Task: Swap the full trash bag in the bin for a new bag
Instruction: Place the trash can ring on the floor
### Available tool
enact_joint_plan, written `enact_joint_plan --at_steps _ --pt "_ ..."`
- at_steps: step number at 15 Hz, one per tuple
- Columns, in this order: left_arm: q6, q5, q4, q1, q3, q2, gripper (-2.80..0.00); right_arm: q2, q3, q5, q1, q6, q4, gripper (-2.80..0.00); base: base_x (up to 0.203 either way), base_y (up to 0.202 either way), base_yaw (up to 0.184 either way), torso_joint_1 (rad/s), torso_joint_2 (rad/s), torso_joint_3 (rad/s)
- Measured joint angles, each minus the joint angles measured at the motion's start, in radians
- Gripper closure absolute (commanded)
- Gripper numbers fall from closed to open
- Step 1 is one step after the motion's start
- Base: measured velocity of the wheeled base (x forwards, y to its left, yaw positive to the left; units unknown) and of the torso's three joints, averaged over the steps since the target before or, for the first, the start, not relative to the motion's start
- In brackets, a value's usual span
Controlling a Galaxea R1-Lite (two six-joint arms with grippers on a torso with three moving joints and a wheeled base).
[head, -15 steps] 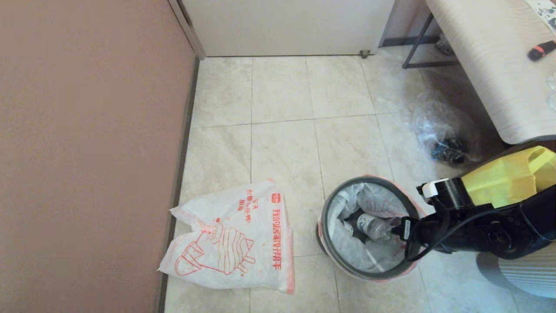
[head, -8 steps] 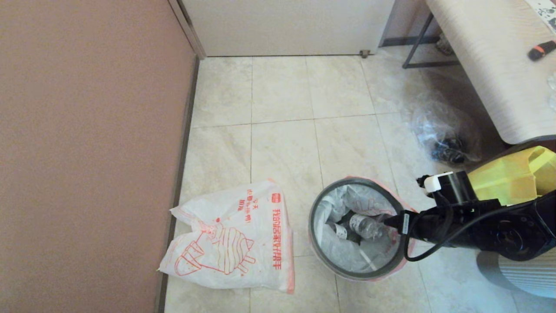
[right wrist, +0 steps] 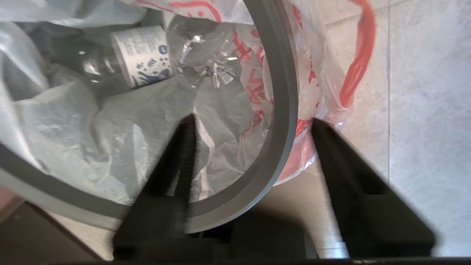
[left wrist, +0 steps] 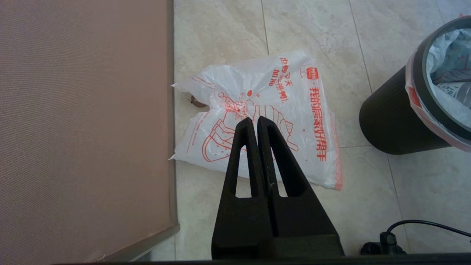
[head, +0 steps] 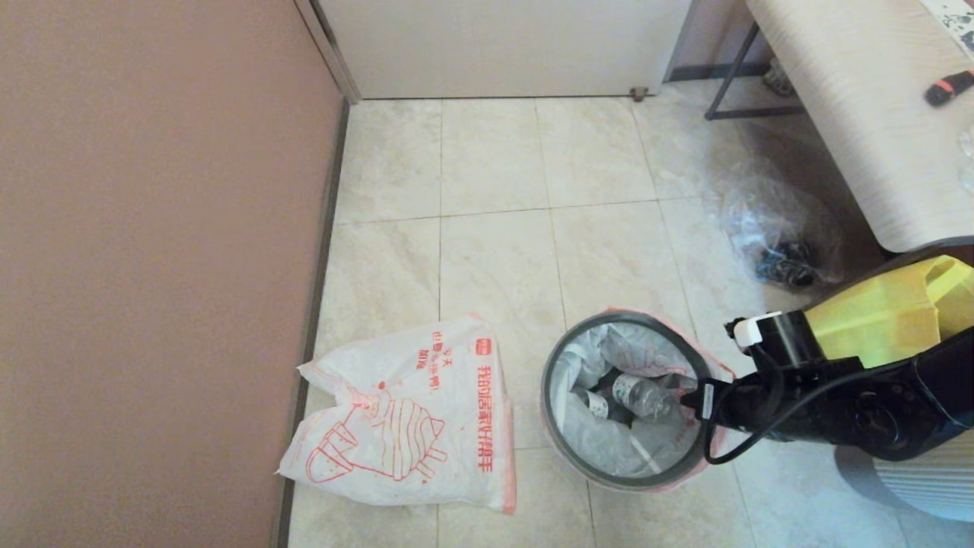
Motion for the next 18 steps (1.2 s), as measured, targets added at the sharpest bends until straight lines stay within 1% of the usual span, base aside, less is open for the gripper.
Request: enact_joint_plan --at_steps 4,9,12,18 --pt "0.000 0.000 0.000 0.000 0.000 0.000 0.00 0.050 -0.003 -0.046 0.002 -0.001 -0.050 0.00 0.000 0.000 0.000 0.000 0.00 0.000" --pt "0.000 0.000 0.000 0.000 0.000 0.000 0.00 0.010 0.001 -0.049 0.006 -0.008 -0.038 0.00 0.000 0.000 0.000 0.000 0.00 0.000" --pt "0.000 0.000 0.000 0.000 0.000 0.000 0.00 -0.059 0.006 -0.046 0.013 -0.010 0.019 0.00 0.000 0.000 0.000 0.000 0.00 0.000" --pt "0.000 0.000 0.000 0.000 0.000 0.000 0.00 -0.276 0.040 -0.042 0.085 -0.006 0.165 0.00 0.000 0.000 0.000 0.000 0.00 0.000"
